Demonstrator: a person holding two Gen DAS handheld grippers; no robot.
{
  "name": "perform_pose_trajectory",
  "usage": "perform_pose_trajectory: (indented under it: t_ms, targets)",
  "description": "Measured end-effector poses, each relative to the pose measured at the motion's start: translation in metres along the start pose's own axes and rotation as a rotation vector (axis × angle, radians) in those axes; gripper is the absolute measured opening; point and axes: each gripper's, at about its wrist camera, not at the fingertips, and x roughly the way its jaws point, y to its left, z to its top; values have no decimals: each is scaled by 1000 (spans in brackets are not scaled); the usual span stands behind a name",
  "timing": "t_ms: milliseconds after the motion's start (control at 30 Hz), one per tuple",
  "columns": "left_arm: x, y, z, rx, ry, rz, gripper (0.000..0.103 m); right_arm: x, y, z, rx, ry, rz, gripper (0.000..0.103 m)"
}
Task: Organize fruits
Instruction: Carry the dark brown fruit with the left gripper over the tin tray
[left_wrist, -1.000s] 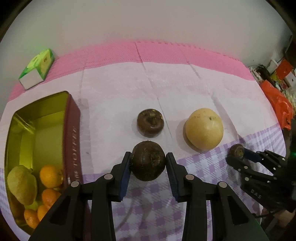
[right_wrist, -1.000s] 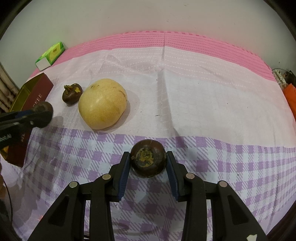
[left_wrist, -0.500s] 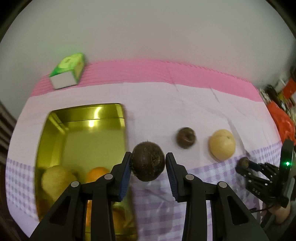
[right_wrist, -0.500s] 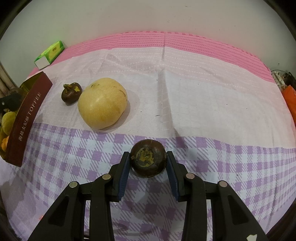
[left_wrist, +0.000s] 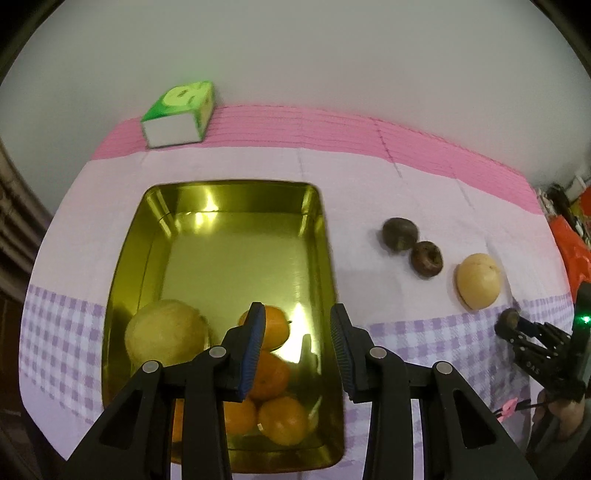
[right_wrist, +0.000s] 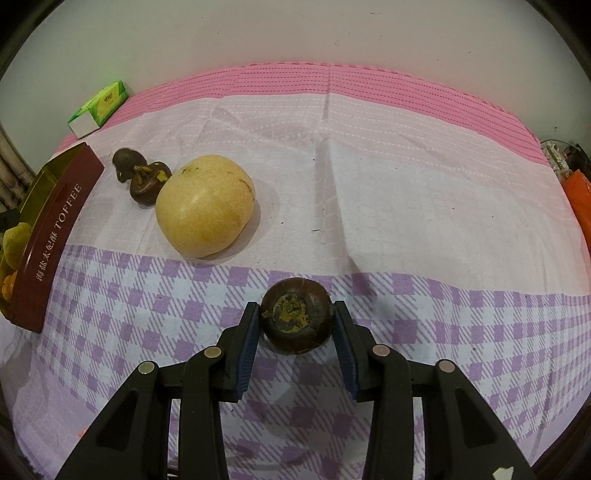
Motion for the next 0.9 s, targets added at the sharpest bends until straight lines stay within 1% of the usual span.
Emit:
perform_pose_trajectory:
  t_ms: [133, 300, 400, 533, 600, 700, 767, 900]
  targets:
    - [3, -25, 12, 43, -6, -18, 37, 0, -1, 0, 1, 0, 7, 38]
    - [22, -57, 23, 95, 16, -48, 38, 0, -3, 1, 6, 1, 15, 38]
    - [41, -75, 28, 124, 59, -66, 38, 0, -4, 1, 12, 1, 19, 38]
    - [59, -90, 33, 147, 83, -78, 39, 0, -5, 1, 16, 0, 25, 38]
    - [67, -97, 36, 148, 92, -104, 41, -1, -5, 0, 20, -1, 28, 38]
    - [79, -108, 40, 150, 115, -135, 51, -2, -5, 0, 21, -1, 30, 38]
    - [85, -115, 41, 168, 117, -139, 52, -2, -6, 0, 25, 0, 33, 38]
    - [100, -127, 46, 199, 134, -133, 53, -2, -8, 0, 36, 1, 46, 38]
